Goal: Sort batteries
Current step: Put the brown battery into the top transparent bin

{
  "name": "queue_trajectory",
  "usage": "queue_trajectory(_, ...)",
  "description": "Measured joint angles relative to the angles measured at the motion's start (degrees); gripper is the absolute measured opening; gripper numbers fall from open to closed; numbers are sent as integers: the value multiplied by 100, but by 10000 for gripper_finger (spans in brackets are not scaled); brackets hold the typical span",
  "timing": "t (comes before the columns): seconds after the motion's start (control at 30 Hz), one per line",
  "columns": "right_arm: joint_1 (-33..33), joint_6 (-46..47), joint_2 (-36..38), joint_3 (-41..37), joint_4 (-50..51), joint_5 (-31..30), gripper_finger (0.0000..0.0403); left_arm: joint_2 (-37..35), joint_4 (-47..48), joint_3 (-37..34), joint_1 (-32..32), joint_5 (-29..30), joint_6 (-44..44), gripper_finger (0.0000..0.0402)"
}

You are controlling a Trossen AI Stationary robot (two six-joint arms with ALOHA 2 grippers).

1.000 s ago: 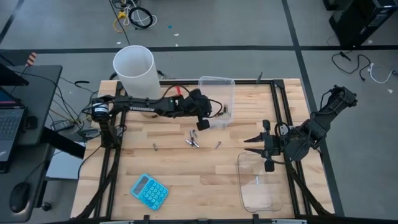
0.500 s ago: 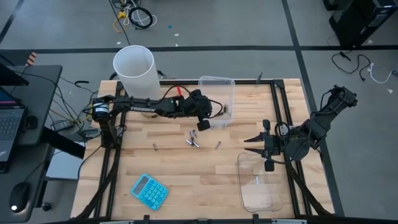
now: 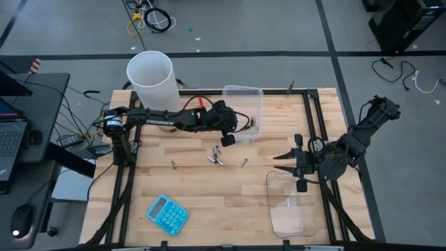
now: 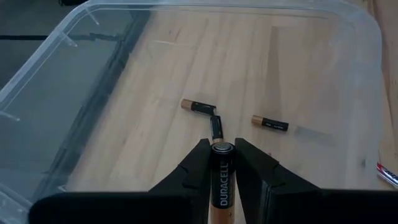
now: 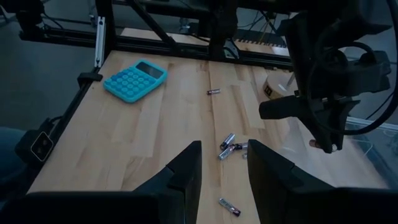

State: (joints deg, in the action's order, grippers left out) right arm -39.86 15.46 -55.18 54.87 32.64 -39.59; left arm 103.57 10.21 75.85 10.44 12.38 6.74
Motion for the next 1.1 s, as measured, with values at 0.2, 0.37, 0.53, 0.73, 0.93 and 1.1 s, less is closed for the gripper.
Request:
queue_trajectory(0.2, 0, 0, 0, 0, 2, 0, 115, 0, 1, 0, 0, 2, -2, 60)
queue_trajectory(0.37, 0, 0, 0, 0, 2, 0, 115, 0, 1, 0, 0, 2, -2, 61)
queue_trajectory(0.53, 1, 0, 0, 0, 3, 0, 115, 0, 1, 0, 0, 2, -3, 61)
queue_trajectory(0.73, 0, 0, 0, 0, 4, 1, 115, -2, 1, 0, 0, 2, -4, 61)
queue_trajectory(0.93, 0, 0, 0, 0, 4, 2, 115, -2, 1, 0, 0, 2, -46, 61)
queue_trajectory(1.1, 1, 0, 0, 0, 4, 2, 115, -2, 3, 0, 0, 2, -105, 61)
